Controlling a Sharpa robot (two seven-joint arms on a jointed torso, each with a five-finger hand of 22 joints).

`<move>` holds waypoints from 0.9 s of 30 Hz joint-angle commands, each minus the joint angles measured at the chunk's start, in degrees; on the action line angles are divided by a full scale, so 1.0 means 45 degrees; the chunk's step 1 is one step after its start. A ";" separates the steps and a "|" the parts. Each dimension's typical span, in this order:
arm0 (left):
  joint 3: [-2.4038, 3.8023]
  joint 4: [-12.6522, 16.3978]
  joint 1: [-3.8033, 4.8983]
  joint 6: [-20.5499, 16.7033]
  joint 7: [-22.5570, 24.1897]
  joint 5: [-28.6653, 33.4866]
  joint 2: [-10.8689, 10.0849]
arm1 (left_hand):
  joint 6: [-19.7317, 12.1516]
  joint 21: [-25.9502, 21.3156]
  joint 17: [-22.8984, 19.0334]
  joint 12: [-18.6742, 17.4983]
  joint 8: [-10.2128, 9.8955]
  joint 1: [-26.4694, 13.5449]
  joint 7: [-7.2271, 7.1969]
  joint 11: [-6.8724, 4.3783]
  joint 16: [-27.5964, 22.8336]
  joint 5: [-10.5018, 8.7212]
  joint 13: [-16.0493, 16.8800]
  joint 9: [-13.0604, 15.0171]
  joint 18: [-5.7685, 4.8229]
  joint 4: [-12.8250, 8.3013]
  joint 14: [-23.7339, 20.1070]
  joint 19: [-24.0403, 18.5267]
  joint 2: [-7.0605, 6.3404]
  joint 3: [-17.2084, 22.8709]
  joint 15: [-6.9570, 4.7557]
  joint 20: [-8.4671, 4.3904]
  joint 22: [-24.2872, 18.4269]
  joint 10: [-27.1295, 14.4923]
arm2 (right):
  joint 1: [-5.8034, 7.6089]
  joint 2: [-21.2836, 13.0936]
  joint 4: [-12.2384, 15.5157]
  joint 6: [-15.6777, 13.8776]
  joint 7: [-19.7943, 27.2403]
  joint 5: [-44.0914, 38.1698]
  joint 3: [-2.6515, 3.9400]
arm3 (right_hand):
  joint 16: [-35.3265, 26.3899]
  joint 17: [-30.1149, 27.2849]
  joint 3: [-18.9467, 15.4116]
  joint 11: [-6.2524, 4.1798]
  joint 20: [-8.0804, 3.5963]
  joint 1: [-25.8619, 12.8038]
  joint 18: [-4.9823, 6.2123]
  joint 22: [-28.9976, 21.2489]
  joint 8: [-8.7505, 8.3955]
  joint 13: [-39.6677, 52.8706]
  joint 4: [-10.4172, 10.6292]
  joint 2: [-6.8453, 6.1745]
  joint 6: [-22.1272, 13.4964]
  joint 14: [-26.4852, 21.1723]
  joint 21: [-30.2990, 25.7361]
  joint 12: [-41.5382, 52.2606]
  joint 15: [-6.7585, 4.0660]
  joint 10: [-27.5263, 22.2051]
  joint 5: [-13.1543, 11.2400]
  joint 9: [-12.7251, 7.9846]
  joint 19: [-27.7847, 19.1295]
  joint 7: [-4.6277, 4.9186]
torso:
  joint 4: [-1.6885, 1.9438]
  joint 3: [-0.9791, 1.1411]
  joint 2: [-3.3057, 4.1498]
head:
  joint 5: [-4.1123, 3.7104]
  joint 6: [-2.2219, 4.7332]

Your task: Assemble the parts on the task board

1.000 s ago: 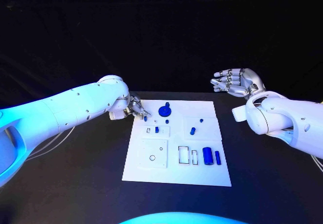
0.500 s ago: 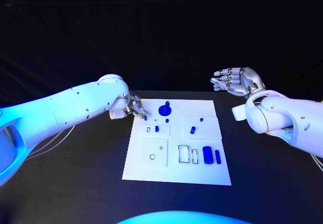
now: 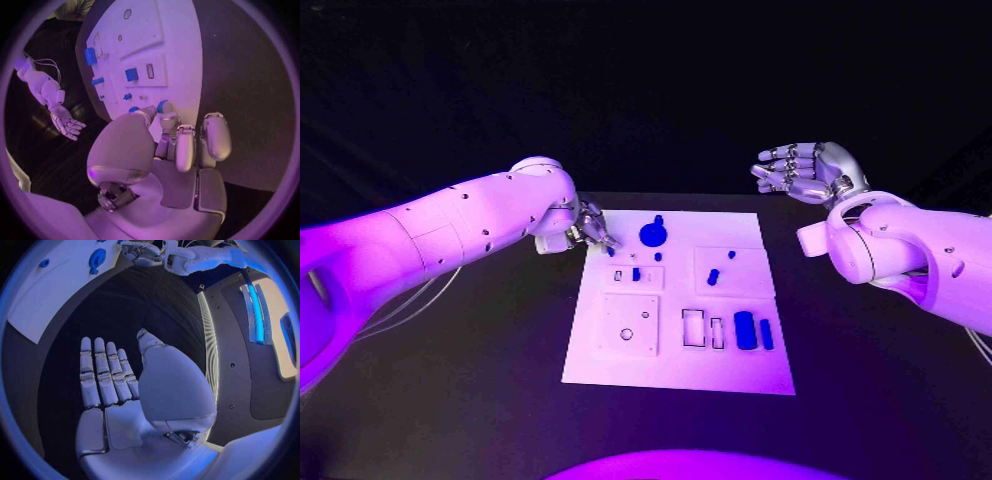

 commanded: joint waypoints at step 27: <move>-0.0002 0.0123 0.0006 -0.0458 0.0065 0.0889 -0.0208 | -0.0295 -0.0007 0.3368 0.0137 0.0862 -0.0439 0.0042 -0.0106 0.0106 0.0053 0.0193 0.1256 -0.0117 -0.2191 0.1395 0.0166 -0.0900 0.6115 -0.0056 -0.0137 0.0414 0.0486 | -0.0009 0.0014 -0.0025 0.0081 0.0023 -0.0015 0.0002 | -0.0279 -0.0117 -0.0383 -0.0009 -0.0041 -0.0111 0.0180 -0.0113 -0.0215 -0.0117 -0.0024 0.0304 0.0128 0.0020 -0.0062 -0.0138 0.0086 0.0199 0.0084 -0.0083 -0.0221 0.0768 | 0.0018 0.0011 -0.0026 | 0.0081 -0.0072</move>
